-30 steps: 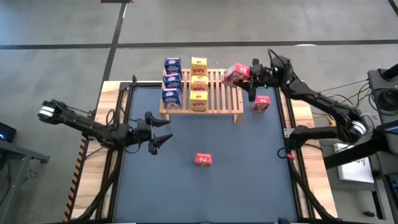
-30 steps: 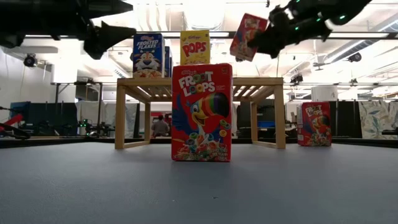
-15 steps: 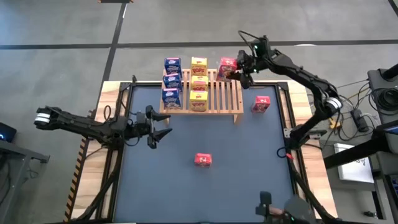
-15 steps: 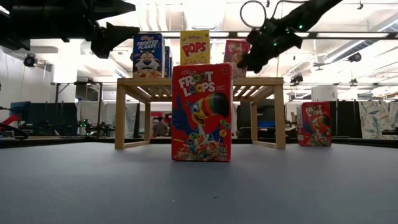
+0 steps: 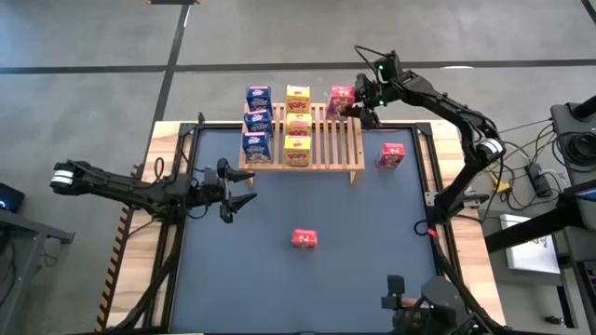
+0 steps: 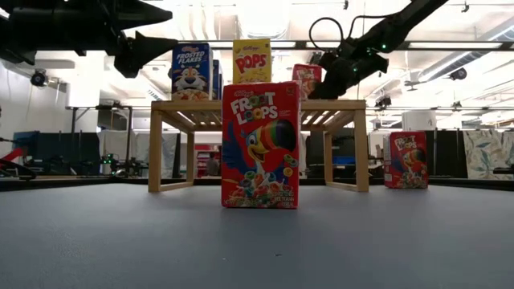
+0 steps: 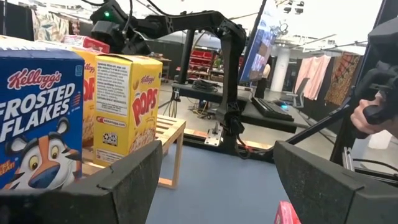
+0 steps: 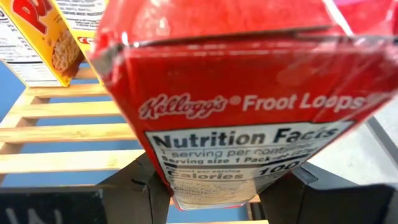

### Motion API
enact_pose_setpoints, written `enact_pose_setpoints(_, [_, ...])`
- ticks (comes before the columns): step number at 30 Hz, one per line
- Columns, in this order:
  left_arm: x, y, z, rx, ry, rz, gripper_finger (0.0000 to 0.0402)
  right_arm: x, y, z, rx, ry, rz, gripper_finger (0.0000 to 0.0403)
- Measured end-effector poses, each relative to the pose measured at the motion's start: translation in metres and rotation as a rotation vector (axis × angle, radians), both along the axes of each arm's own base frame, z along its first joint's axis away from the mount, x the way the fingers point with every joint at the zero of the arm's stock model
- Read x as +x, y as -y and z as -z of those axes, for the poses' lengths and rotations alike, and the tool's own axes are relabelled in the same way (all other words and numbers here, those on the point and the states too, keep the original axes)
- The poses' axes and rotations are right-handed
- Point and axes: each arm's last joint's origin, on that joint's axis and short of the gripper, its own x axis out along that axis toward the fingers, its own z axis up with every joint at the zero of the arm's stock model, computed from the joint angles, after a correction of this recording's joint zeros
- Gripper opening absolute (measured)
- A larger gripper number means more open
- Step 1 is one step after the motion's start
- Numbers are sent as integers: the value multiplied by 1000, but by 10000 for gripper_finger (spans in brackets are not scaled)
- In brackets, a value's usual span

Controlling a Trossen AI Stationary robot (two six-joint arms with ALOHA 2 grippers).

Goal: Stack cereal on shelf
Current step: Put the bottom right red cereal box on the shelf

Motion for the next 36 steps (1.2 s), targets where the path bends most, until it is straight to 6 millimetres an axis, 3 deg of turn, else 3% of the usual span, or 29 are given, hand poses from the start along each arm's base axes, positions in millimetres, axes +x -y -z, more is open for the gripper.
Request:
enact_pose_setpoints(8, [0,0,0,0,0,0,292,1,2,4,-23,-7,-16,181])
enact_pose_setpoints(18, [0,0,0,8,-1,-1,292,3,6,15,6,-44,-1,218])
enact_pose_setpoints(36, [0,0,0,7,-3,-2,292,-3,-3,0,14,-46,32,280])
